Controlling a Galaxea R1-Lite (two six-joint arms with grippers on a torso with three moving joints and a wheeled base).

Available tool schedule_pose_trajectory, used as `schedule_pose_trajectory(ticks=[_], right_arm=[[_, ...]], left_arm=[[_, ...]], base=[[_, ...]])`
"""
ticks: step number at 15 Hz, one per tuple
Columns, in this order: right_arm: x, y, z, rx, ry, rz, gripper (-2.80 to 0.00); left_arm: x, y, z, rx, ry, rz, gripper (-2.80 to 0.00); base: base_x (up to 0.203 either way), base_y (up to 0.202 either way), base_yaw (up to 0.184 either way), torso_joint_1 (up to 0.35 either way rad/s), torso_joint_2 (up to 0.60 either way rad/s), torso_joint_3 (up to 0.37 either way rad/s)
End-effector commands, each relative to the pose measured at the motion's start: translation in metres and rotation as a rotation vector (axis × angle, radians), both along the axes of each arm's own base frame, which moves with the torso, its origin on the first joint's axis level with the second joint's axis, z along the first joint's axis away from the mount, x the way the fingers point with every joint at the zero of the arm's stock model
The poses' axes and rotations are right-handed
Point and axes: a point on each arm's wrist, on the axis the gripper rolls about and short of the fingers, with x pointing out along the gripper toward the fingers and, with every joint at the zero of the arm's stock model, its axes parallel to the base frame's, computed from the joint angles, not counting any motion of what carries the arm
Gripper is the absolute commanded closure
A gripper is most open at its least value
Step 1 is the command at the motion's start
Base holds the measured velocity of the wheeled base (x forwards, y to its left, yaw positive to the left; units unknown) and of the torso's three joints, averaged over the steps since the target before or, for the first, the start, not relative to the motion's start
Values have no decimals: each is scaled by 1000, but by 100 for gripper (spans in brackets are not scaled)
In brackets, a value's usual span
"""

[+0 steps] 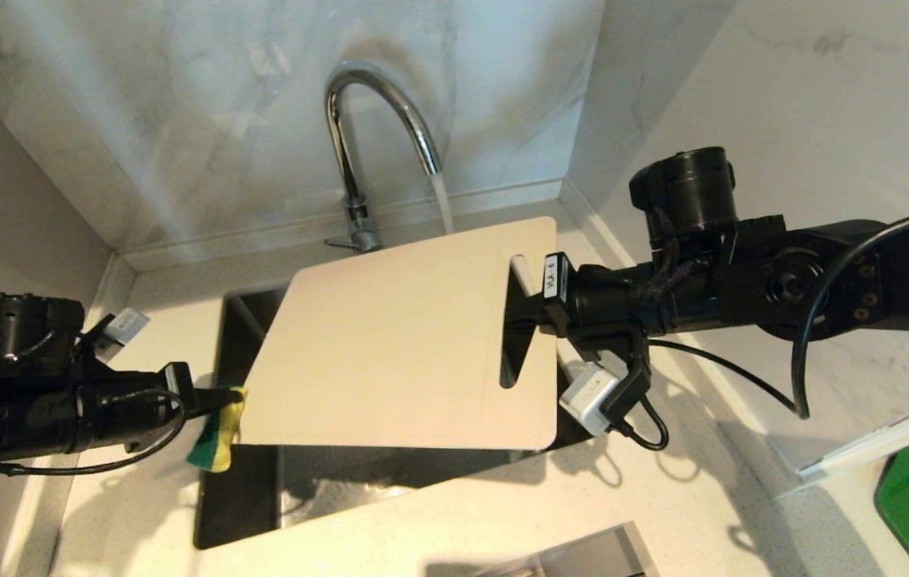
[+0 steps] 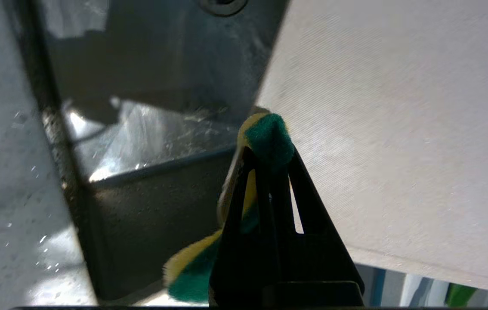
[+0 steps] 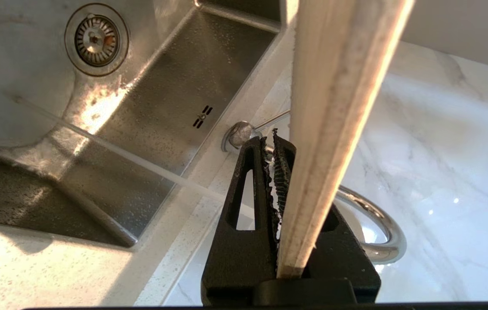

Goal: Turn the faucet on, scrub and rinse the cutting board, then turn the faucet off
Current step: Scrub the cutting board underwater

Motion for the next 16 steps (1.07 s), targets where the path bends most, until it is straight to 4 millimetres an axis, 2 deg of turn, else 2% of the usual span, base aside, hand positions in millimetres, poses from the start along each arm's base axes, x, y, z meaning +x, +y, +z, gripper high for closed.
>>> schedule_pose_trajectory(ticks=[1, 5, 7, 10, 13, 16], right_arm=[[-3, 0, -2, -8, -2, 10, 0], [-9, -3, -2, -10, 1, 11, 0], [-10, -4, 0, -8, -2, 10, 0], [-11, -4, -4, -14, 8, 9, 0], [-10, -6, -11, -30, 26, 2, 0], [-5, -18, -15, -59, 43, -34, 0]], left_arm=[[-6, 1, 19, -20, -71, -8, 0], [-19, 10, 43, -24, -161, 19, 0], [-21, 16, 49, -25, -182, 39, 0], [-22, 18, 68, -47, -234, 28, 0], [-29, 18, 109, -94, -282, 23, 0], [-41, 16, 137, -123, -299, -20, 0]], base=[[0, 0, 0, 0, 0, 0], [0, 0, 0, 0, 0, 0], [0, 0, 0, 0, 0, 0], [0, 0, 0, 0, 0, 0], [0, 0, 0, 0, 0, 0], [0, 0, 0, 0, 0, 0]])
